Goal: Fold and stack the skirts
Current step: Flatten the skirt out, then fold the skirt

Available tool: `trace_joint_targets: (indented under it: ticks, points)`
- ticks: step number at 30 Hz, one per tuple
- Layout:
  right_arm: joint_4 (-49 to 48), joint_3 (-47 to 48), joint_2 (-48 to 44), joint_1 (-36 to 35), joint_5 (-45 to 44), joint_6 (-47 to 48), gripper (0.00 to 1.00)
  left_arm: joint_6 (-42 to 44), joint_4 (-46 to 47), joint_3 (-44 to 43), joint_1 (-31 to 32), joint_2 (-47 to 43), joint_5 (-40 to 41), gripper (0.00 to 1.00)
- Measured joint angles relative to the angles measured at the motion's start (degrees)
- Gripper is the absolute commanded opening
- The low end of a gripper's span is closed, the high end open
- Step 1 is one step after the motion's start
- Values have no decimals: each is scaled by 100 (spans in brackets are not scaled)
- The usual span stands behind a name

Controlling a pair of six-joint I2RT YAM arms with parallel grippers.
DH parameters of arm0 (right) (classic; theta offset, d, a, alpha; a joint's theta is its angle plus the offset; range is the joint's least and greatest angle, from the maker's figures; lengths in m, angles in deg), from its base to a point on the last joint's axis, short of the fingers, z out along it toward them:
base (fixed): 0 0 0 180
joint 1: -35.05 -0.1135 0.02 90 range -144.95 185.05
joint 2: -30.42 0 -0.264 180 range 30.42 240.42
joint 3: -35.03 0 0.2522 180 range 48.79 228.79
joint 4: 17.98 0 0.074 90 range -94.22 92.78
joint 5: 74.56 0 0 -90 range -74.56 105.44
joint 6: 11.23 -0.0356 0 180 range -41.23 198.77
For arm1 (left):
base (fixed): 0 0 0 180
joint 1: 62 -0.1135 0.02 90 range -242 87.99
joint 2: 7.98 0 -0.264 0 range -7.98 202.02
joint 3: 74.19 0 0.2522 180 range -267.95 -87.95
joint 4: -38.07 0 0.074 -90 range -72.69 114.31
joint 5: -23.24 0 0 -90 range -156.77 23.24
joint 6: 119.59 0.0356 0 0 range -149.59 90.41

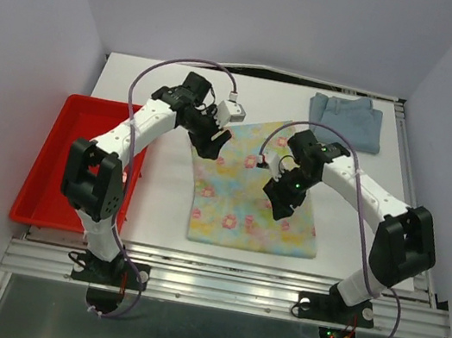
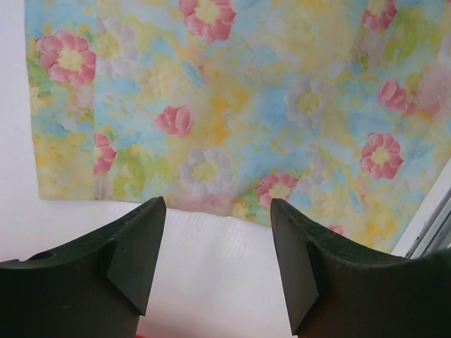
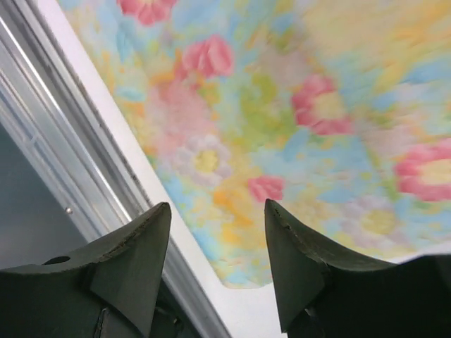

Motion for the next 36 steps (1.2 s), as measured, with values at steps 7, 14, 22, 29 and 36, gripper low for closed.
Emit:
trace_joint_targets:
  ticks: [7, 14, 22, 29, 36]
  points:
    - [-568, 1353, 136, 824, -260, -15, 67, -339, 286, -1117, -809, 691, 26, 78]
    - [-1982, 3163, 1893, 1606, -793, 201, 62, -372, 671, -1812, -905, 1213, 461, 76]
    - [-2767, 4183, 3521, 1600, -896, 369, 61, -728, 881, -1991, -874, 2155, 402, 73]
    - [-3709, 3838, 3753, 1646, -754, 544, 67, -870, 866, -2240, -874, 2599, 289, 73]
    - [-4212, 4266, 4116, 1727, -87, 911, 68, -911, 892, -2240, -876, 2599, 221, 73]
